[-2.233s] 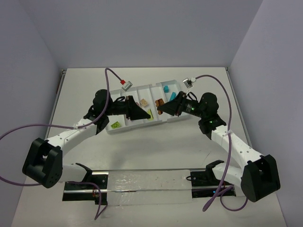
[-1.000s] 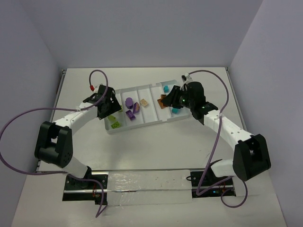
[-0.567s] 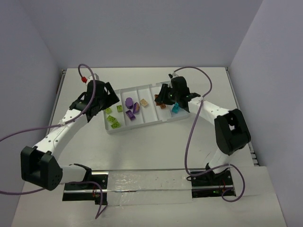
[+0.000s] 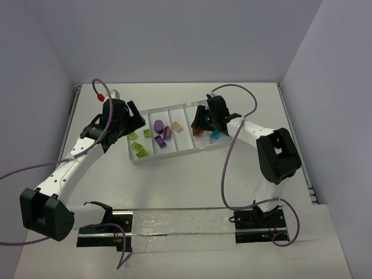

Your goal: Sort the legos into containers by color

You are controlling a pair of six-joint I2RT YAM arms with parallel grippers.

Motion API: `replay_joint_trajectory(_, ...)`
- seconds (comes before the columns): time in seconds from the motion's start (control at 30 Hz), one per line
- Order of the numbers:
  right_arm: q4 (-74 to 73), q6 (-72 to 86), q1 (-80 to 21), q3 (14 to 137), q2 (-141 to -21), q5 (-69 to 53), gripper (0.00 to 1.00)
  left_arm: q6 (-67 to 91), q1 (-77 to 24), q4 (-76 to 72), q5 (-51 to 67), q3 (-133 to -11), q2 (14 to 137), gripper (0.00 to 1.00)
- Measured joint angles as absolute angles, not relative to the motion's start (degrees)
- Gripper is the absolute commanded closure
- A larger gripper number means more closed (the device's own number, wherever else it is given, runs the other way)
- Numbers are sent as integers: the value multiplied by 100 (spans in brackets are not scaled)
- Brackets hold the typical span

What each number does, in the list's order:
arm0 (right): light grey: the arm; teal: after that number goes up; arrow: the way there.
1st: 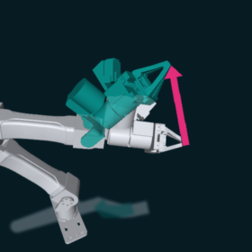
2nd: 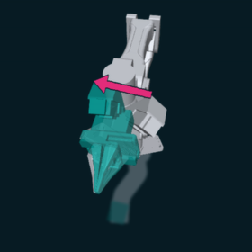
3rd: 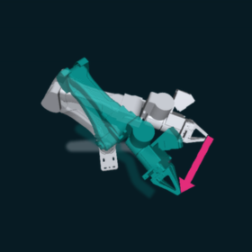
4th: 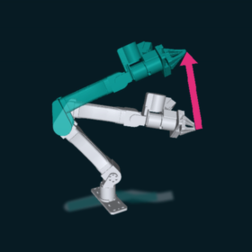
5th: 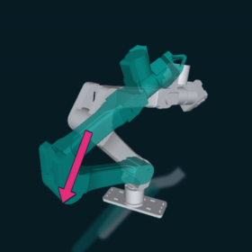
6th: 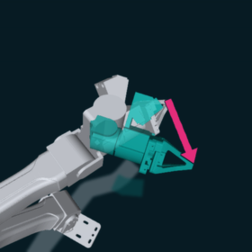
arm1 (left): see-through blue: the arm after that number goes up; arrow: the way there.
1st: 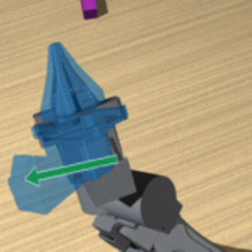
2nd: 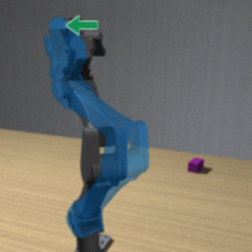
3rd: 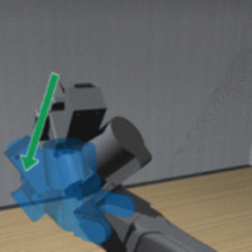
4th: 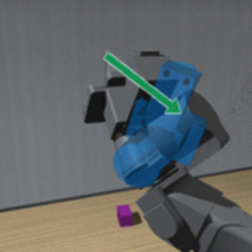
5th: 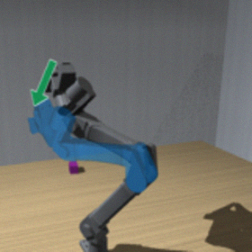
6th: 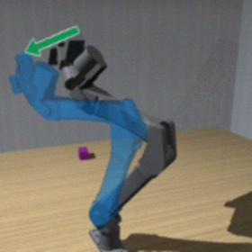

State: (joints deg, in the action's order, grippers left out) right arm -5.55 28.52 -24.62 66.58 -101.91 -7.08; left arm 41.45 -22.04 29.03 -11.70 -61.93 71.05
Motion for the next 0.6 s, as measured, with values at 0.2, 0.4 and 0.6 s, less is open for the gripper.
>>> replay_joint_trajectory(0.2,-850,2759,-2462,6842,-10138,-533,30,4131,-2204,3049,-1168,-6209,6822,11)
replay_joint_trajectory(0.4,-1276,2698,-2449,6912,-9444,-11,14,4016,-2204,3184,-1175,-6462,6468,11)
replay_joint_trajectory(0.6,-1558,2780,-2327,6907,-8134,1043,14,3906,-2204,3242,-1197,-6777,6170,11)
